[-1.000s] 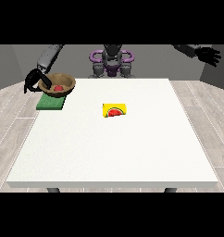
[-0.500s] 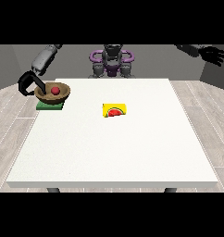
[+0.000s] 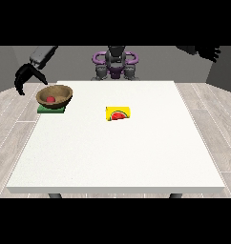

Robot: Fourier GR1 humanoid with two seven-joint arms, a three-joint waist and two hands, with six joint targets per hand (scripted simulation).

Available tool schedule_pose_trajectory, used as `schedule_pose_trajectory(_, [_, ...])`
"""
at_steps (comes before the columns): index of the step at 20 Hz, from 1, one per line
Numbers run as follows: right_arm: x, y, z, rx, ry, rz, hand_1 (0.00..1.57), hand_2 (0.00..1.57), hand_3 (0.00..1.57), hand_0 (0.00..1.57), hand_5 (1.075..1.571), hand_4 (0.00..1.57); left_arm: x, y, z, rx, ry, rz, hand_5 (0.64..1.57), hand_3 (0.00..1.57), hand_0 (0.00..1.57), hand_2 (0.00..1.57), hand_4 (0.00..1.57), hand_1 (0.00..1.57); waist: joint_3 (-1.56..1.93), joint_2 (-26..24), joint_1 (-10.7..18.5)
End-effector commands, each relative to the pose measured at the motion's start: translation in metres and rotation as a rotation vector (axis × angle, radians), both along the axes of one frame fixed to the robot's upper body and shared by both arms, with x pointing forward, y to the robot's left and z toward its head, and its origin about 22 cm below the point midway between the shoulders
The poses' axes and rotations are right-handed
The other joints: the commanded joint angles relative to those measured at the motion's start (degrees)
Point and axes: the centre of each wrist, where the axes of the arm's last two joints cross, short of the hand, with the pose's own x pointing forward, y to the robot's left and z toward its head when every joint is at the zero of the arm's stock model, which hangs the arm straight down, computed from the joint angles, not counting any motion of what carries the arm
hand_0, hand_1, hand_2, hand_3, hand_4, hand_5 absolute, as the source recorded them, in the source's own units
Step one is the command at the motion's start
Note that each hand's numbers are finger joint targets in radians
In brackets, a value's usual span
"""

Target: Pick the cup and pour the ball into the bowl, then pick the bowl and place it on the pad

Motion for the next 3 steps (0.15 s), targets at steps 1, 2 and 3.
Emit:
schedule_pose_trajectory(1, [0.028, 0.024, 0.029, 0.028, 0.022, 0.089, 0.0, 0.0, 0.1, 0.0, 1.378, 0.27, 0.014, -0.034, -0.013, -0.011, 0.127, -0.01, 1.559, 0.0, 0.0, 0.0, 0.9, 0.0, -0.14, -8.03, -1.72])
schedule_pose_trajectory(2, [0.028, 0.024, 0.032, 0.047, 0.017, 0.151, 0.0, 0.0, 0.0, 0.0, 1.383, 0.42, -0.003, -0.03, -0.046, -0.009, 0.194, -0.006, 1.559, 0.0, 0.0, 0.0, 0.9, 0.0, -0.21, -11.98, -2.57])
schedule_pose_trajectory(3, [0.032, 0.035, 0.03, 0.058, -0.013, 0.182, 0.0, 0.0, 0.0, 0.0, 1.434, 0.48, -0.008, -0.025, -0.05, -0.004, 0.227, -0.001, 1.559, 0.0, 0.0, 0.0, 0.9, 0.0, -0.2, -13.93, -2.61])
